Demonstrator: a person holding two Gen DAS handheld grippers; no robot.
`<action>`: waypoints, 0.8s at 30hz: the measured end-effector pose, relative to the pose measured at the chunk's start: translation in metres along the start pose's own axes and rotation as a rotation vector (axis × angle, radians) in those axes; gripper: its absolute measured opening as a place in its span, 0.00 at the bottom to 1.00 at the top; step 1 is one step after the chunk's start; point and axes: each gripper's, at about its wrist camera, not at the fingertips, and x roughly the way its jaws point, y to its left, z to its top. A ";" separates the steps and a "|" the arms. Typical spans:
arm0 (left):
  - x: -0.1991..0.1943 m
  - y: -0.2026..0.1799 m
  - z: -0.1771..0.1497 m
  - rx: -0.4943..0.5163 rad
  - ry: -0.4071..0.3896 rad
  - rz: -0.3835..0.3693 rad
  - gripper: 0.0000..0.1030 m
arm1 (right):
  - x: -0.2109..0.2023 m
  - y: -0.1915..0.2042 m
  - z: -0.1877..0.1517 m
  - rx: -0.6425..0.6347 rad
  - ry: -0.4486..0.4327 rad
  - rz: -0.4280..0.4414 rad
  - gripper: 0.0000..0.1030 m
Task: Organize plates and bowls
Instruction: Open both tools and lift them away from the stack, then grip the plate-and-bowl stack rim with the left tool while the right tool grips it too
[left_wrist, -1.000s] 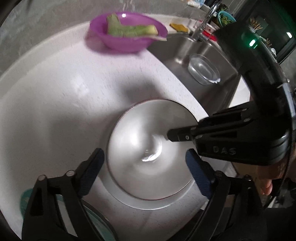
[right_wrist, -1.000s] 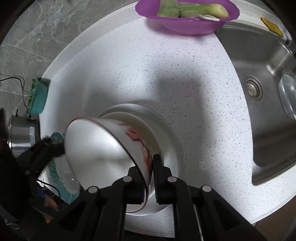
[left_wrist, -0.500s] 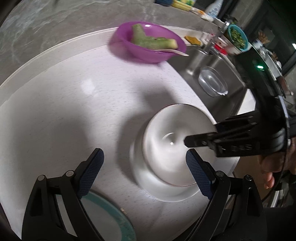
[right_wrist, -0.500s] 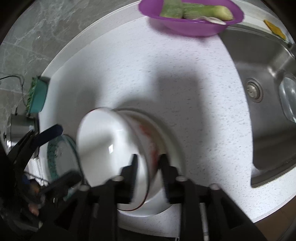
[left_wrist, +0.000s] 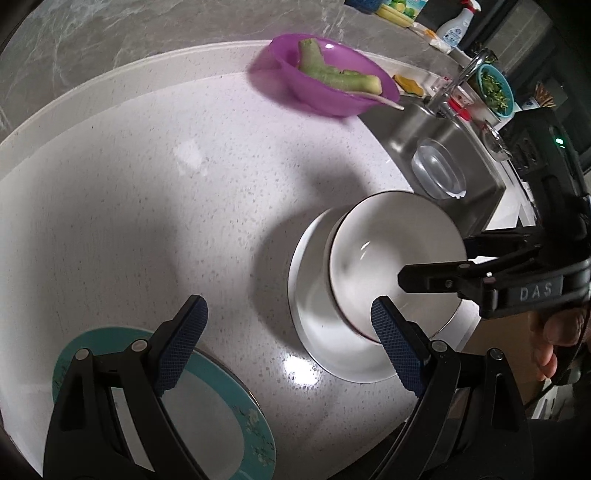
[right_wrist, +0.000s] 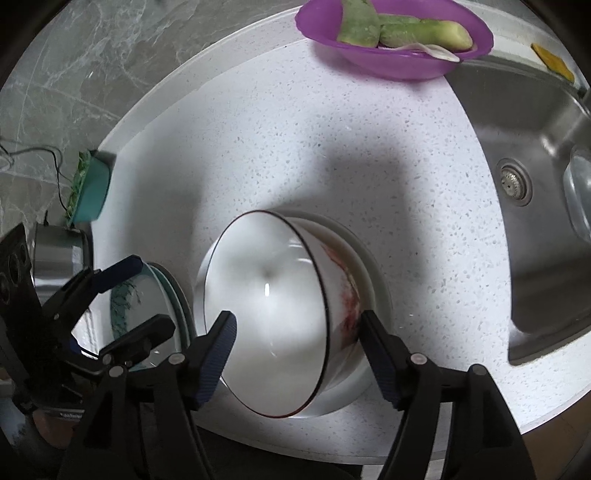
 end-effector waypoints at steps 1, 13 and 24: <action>0.001 0.000 -0.001 -0.003 0.002 -0.003 0.88 | 0.001 0.005 -0.001 -0.027 -0.002 -0.032 0.69; 0.002 -0.002 -0.011 -0.002 0.017 0.000 0.88 | 0.017 0.044 -0.011 -0.288 -0.024 -0.317 0.77; 0.008 0.002 -0.004 0.120 0.116 0.074 0.88 | -0.072 -0.014 -0.031 -0.070 -0.290 -0.056 0.76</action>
